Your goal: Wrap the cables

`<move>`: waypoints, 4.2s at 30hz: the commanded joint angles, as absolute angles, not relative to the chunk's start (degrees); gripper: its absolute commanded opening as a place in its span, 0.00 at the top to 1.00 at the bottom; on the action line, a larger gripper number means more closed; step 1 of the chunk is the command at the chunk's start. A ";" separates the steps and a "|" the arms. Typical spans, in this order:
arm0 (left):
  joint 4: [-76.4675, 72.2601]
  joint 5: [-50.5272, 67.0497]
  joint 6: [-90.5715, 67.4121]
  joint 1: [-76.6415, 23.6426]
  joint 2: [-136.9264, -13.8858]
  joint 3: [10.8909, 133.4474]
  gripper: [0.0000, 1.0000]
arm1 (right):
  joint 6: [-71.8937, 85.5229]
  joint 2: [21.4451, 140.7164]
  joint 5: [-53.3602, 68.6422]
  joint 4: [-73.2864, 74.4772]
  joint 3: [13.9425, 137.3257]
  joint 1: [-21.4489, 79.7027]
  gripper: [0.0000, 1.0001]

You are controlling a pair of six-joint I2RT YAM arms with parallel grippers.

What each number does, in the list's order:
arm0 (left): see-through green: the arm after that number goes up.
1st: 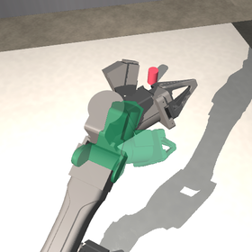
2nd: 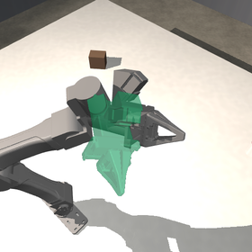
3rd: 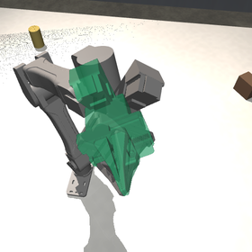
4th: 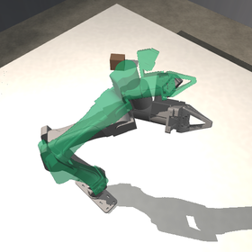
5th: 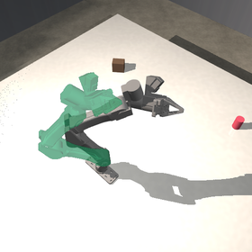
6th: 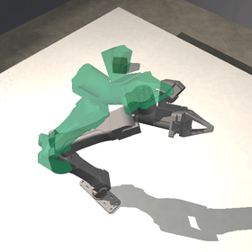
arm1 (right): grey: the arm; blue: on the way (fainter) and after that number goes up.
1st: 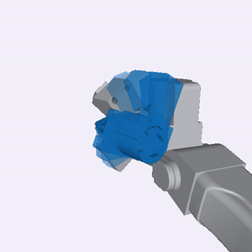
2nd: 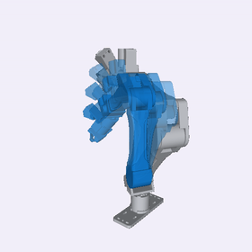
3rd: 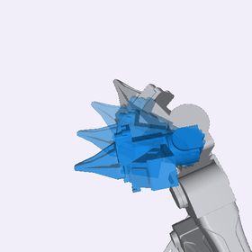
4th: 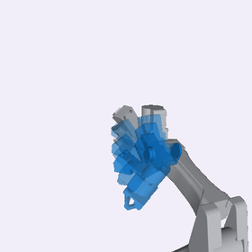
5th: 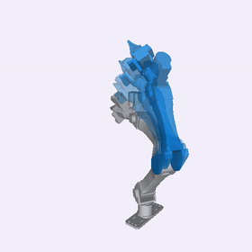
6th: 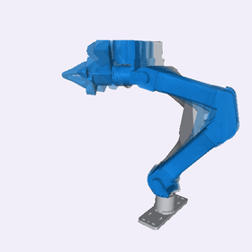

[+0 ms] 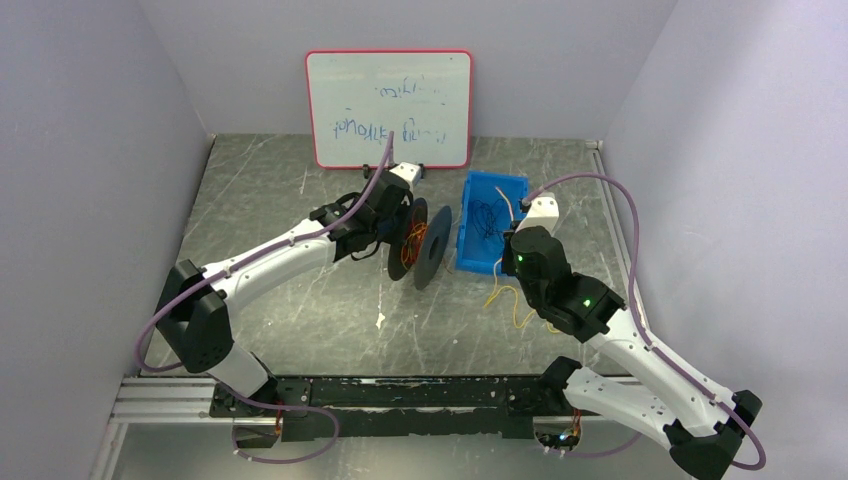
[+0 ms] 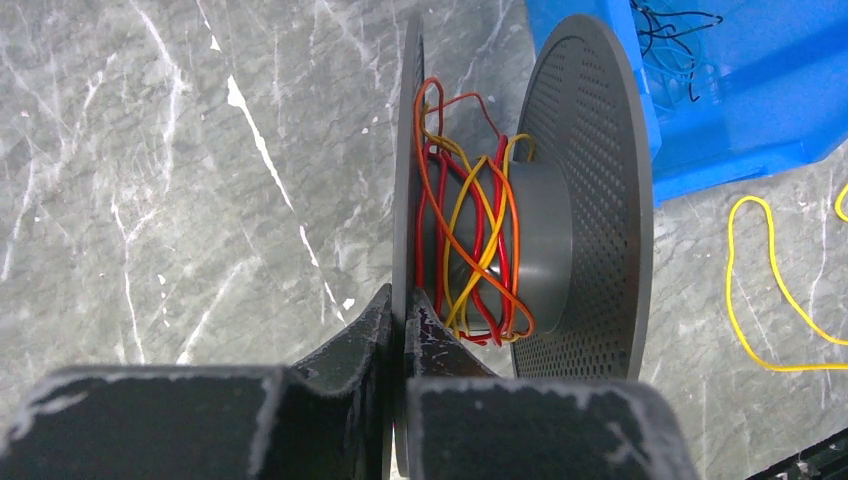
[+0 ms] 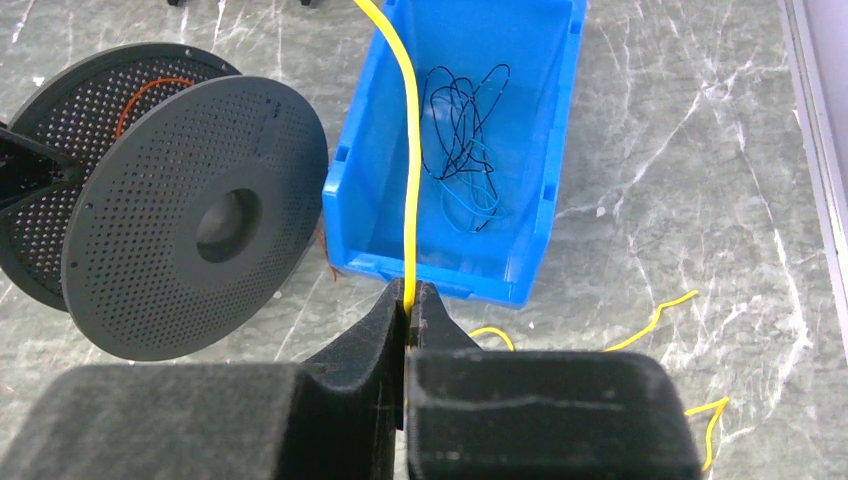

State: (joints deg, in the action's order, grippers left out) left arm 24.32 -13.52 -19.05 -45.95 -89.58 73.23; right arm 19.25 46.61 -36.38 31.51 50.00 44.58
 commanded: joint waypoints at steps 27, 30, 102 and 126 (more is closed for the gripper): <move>35.83 -18.91 -14.15 -55.05 -74.08 67.68 0.93 | -18.55 51.46 -9.34 29.12 54.66 44.24 1.00; 36.08 -18.55 -13.86 -56.45 -72.68 66.33 0.93 | -23.99 52.62 -7.06 31.96 56.09 44.25 1.00; 30.78 -11.95 -11.70 -58.45 -64.62 55.28 0.53 | -56.62 69.55 4.43 15.46 49.84 50.55 1.00; 29.91 -11.02 -11.60 -58.36 -62.72 54.93 0.45 | -57.20 65.46 4.05 16.06 49.11 50.87 1.00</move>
